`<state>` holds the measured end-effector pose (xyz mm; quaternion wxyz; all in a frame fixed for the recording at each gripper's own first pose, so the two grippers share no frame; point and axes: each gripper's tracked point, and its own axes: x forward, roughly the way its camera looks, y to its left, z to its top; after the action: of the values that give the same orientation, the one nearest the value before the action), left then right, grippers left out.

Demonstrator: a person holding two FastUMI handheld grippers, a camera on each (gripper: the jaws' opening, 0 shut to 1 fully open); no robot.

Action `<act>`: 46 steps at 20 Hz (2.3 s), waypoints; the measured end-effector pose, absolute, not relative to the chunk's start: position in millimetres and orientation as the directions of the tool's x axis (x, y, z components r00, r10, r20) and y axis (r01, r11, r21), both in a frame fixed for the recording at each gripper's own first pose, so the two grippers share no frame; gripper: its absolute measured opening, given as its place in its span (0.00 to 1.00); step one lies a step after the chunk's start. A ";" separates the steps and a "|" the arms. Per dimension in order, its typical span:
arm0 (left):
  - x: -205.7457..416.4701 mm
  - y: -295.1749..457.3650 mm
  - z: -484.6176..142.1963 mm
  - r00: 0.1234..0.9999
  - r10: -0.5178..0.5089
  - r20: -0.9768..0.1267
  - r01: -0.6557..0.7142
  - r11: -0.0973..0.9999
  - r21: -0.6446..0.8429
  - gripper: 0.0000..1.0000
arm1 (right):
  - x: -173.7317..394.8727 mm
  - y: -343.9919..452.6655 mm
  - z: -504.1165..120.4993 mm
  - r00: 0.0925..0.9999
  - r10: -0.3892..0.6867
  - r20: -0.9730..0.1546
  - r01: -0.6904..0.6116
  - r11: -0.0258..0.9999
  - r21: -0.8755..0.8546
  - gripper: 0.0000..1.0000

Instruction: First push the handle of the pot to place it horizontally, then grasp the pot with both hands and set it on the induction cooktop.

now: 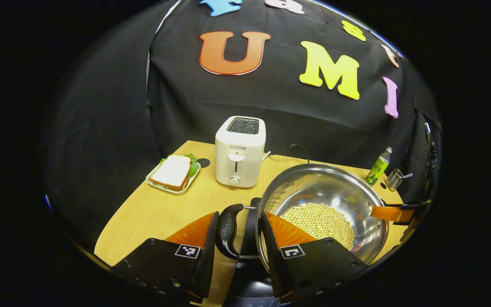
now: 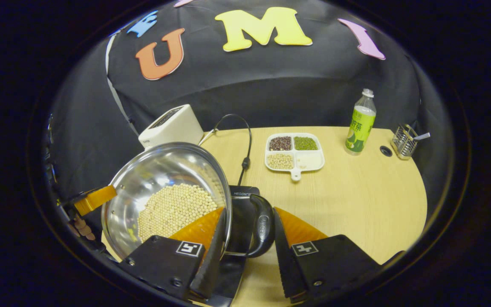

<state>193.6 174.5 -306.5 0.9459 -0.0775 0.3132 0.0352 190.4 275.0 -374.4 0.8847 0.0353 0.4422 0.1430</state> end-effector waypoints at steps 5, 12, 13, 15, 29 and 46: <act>197.4 175.0 -332.1 0.785 0.006 -0.619 -0.124 0.981 -0.147 0.53 | 194.5 273.1 -392.3 0.558 0.266 -0.786 -0.210 0.962 0.177 0.60; 194.5 175.2 -337.8 0.819 -0.012 -0.573 -0.111 0.978 -0.178 0.53 | 192.6 269.1 -388.9 0.592 0.273 -0.758 -0.218 0.960 0.176 0.61; 194.5 173.9 -337.7 0.824 -0.010 -0.566 -0.110 0.978 -0.177 0.53 | 191.2 268.7 -389.1 0.598 0.274 -0.753 -0.218 0.960 0.177 0.61; 192.5 174.5 -337.4 0.834 -0.006 -0.552 -0.104 0.980 -0.169 0.53 | 191.6 269.0 -388.9 0.611 0.286 -0.738 -0.224 0.957 0.186 0.63; 192.5 177.2 -339.0 0.849 -0.028 -0.527 -0.091 0.976 -0.199 0.59 | 197.3 270.2 -384.3 0.678 0.387 -0.625 -0.230 0.919 0.320 0.68; 120.9 146.6 -240.5 0.939 0.075 -0.337 -0.123 0.984 -0.125 0.94 | 130.6 180.9 -294.8 0.864 0.340 -0.372 -0.251 0.930 0.268 0.98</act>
<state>120.9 146.6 -240.5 0.9819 -0.0723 0.1677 0.0503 130.6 180.9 -294.8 0.9595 0.1061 0.2108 0.1541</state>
